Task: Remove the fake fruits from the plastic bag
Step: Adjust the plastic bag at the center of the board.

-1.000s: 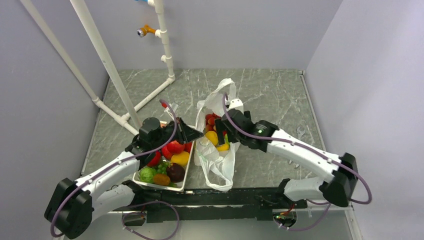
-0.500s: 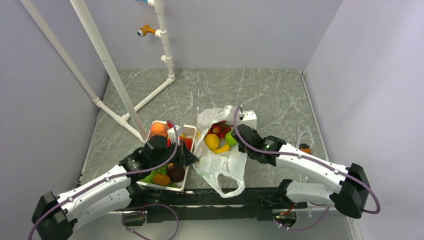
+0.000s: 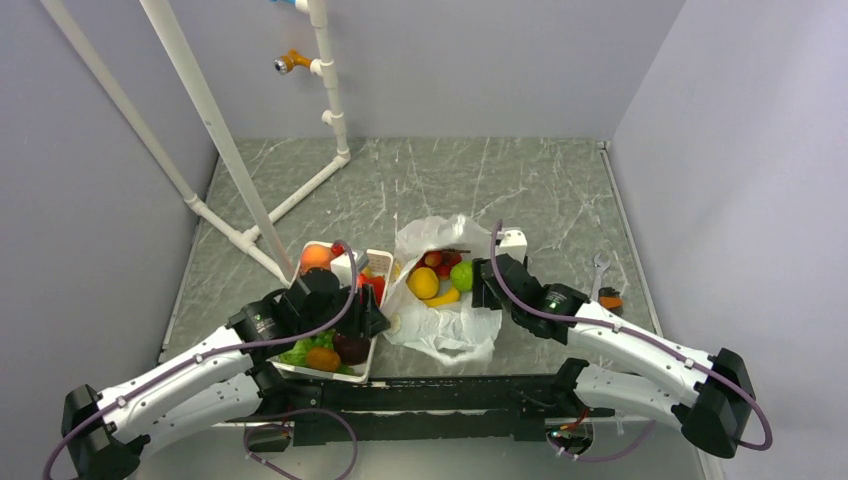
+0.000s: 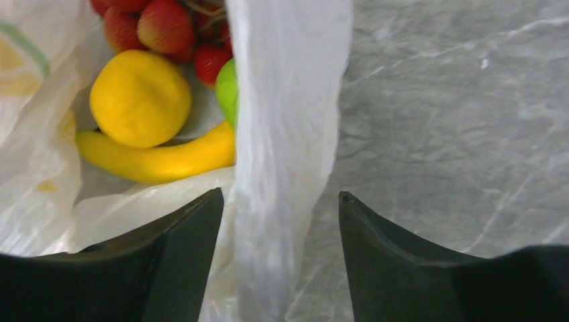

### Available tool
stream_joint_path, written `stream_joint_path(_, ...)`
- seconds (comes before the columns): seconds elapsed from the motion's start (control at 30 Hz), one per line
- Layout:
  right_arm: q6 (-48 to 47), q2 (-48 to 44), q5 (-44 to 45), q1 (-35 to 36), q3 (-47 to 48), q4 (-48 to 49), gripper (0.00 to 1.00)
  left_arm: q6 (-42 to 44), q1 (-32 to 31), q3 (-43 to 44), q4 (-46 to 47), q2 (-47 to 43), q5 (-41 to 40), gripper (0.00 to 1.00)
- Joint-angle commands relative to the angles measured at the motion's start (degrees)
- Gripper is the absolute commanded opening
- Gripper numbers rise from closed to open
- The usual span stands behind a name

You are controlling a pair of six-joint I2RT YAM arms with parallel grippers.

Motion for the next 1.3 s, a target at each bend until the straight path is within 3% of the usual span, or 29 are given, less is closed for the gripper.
stream_joint_path(0.0,-2.06,-0.36,-10.85,0.12,2.6,-0.04,0.79,5.04,-0.3,8.72,-2.12,1.28,0.64,0.63)
stream_joint_path(0.13,1.11,-3.36,-19.9,0.13,1.89,-1.69,0.92,11.61,-0.36,16.36,-4.08,4.95,-0.67,0.87)
stream_joint_path(0.23,6.0,-6.48,-22.23,0.16,0.04,-2.15,0.99,15.82,-0.37,23.21,-6.57,10.75,-3.29,0.97)
stream_joint_path(0.43,11.95,-8.71,-24.58,0.32,-7.27,1.42,1.0,21.64,-0.41,33.57,-8.15,26.14,-11.67,0.99)
stream_joint_path(0.5,12.66,-8.1,-24.4,0.76,-9.29,2.57,0.93,22.39,-0.32,36.19,-7.8,31.19,-15.41,0.99)
stream_joint_path(0.6,13.05,-7.81,-24.2,1.54,-11.8,4.08,0.71,22.56,1.25,38.12,-6.69,37.63,-20.02,0.91)
stream_joint_path(0.67,13.84,-8.11,-23.45,2.63,-13.29,4.8,0.51,22.36,3.16,40.66,-7.04,41.04,-19.42,0.82)
stream_joint_path(0.73,14.85,-8.5,-22.26,3.77,-15.38,6.57,0.38,23.11,4.67,42.23,-6.03,43.81,-19.11,0.73)
stream_joint_path(0.87,16.93,-5.97,-20.72,5.7,-19.19,11.98,0.22,24.4,8.61,45.27,-5.24,49.28,-17.1,0.43)
stream_joint_path(1.0,19.26,-0.29,-17.5,10.27,-20.15,17.45,0.19,25.86,13.17,48.87,-3.52,52.02,-11.68,0.16)
stream_joint_path(1.17,19.15,-0.48,-11.36,11.43,-16.2,12.47,0.16,29.38,14.29,56.87,-6.84,54.3,-4.83,0.11)
stream_joint_path(1.2,18.39,-2.26,-10.36,10.8,-15.68,11.71,0.16,29.37,14.31,57.46,-6.85,53.7,-3.52,0.14)
stream_joint_path(1.27,16.28,-4.42,-10.11,8.18,-14.62,10.6,0.16,29.29,14.32,57.89,-7.25,52.18,-0.72,0.32)
